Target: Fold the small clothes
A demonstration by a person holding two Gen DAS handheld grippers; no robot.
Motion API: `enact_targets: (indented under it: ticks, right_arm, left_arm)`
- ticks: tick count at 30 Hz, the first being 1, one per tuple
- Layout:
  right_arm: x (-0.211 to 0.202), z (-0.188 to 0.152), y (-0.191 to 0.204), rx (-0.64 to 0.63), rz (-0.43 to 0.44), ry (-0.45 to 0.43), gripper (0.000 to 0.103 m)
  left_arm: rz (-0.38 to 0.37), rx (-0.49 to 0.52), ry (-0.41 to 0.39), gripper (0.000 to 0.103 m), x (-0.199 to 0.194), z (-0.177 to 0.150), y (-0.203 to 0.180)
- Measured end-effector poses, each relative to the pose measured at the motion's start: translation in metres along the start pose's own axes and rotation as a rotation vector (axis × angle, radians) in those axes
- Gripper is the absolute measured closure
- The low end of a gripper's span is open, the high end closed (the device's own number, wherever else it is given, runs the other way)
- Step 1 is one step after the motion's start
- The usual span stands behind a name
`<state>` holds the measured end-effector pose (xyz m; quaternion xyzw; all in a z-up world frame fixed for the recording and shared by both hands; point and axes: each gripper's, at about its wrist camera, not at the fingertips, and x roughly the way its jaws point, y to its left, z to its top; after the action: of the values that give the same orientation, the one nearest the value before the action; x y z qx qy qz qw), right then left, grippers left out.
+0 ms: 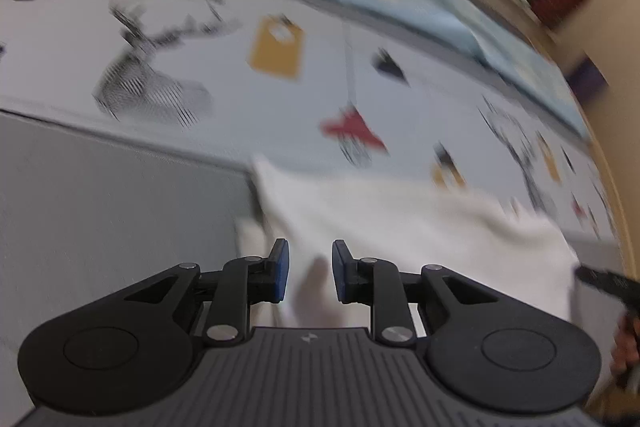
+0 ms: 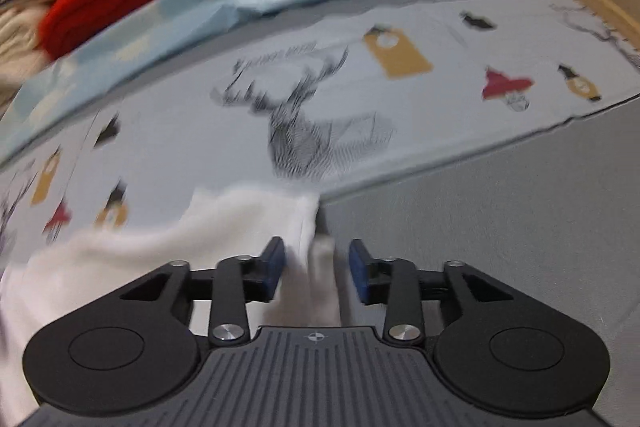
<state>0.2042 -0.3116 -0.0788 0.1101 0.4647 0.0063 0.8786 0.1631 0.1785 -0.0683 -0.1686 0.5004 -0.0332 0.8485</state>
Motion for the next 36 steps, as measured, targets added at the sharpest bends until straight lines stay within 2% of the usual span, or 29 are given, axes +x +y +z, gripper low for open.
enact_targets:
  ticks: [2, 5, 6, 7, 8, 10, 12, 14, 15, 16, 17, 18, 19, 23, 25, 27, 29, 32, 33, 34, 36]
  right_arm:
    - [-0.009, -0.015, -0.003, -0.024, 0.018, 0.062, 0.064]
    - [-0.012, -0.04, -0.009, -0.058, 0.031, 0.199, 0.064]
    - [-0.012, -0.049, -0.011, -0.068, 0.028, 0.243, 0.064]
    - [-0.012, -0.058, -0.014, -0.076, 0.019, 0.275, 0.064]
    - [-0.014, -0.065, -0.017, -0.077, 0.012, 0.298, 0.058]
    - [-0.018, -0.076, -0.022, -0.068, 0.005, 0.34, 0.059]
    - [-0.024, -0.085, -0.022, -0.084, -0.014, 0.35, 0.059]
    - [-0.029, -0.09, -0.022, -0.099, -0.022, 0.367, 0.061]
    - [-0.031, -0.092, -0.021, -0.106, -0.022, 0.375, 0.063]
    - [-0.032, -0.094, -0.02, -0.12, -0.022, 0.381, 0.072]
    - [-0.032, -0.095, -0.02, -0.135, -0.027, 0.382, 0.087]
    - [-0.035, -0.094, -0.019, -0.145, -0.026, 0.379, 0.091]
    - [-0.038, -0.092, -0.019, -0.136, -0.018, 0.373, 0.094]
    - [-0.059, -0.078, -0.028, -0.032, 0.02, 0.312, 0.097]
    - [-0.056, -0.083, -0.031, -0.036, -0.016, 0.362, 0.097]
    - [-0.047, -0.094, -0.025, -0.09, -0.033, 0.444, 0.097]
    - [-0.04, -0.103, -0.017, -0.152, -0.045, 0.502, 0.096]
    - [-0.04, -0.1, -0.011, -0.161, -0.08, 0.47, 0.088]
    - [-0.043, -0.095, -0.01, -0.163, -0.091, 0.435, 0.086]
    - [-0.046, -0.092, -0.008, -0.167, -0.095, 0.403, 0.084]
    - [-0.053, -0.085, -0.003, -0.184, -0.106, 0.323, 0.08]
  left_arm:
    - [-0.034, 0.045, 0.089, 0.077, 0.0, -0.016, -0.003]
    - [0.016, 0.133, 0.276, 0.08, 0.012, -0.051, -0.006]
    - [0.028, 0.171, 0.315, 0.081, 0.014, -0.062, -0.007]
    - [0.037, 0.207, 0.317, 0.08, 0.01, -0.07, -0.01]
    - [0.038, 0.215, 0.322, 0.081, 0.007, -0.074, -0.011]
    - [0.058, 0.201, 0.353, 0.08, 0.004, -0.084, -0.008]
    - [0.112, 0.237, 0.366, 0.079, 0.001, -0.092, -0.008]
    - [0.113, 0.229, 0.372, 0.077, 0.0, -0.094, -0.004]
    - [0.108, 0.221, 0.375, 0.077, -0.001, -0.095, -0.002]
    - [0.105, 0.225, 0.377, 0.077, -0.001, -0.096, -0.002]
    - [0.099, 0.234, 0.383, 0.077, -0.001, -0.098, -0.002]
    - [0.089, 0.248, 0.392, 0.083, -0.002, -0.1, -0.004]
    - [0.087, 0.266, 0.388, 0.099, -0.003, -0.1, -0.005]
    - [0.067, 0.263, 0.326, 0.1, -0.024, -0.093, 0.001]
    - [0.101, 0.296, 0.367, 0.1, -0.024, -0.097, 0.007]
    - [0.117, 0.343, 0.424, 0.1, -0.019, -0.106, 0.009]
    - [0.114, 0.36, 0.436, 0.098, -0.02, -0.107, 0.009]
    - [0.083, 0.312, 0.368, 0.093, -0.03, -0.092, 0.013]
    - [0.076, 0.279, 0.328, 0.082, -0.034, -0.084, 0.016]
    - [0.071, 0.243, 0.292, 0.065, -0.037, -0.077, 0.02]
    - [0.05, 0.164, 0.237, 0.056, -0.038, -0.064, 0.025]
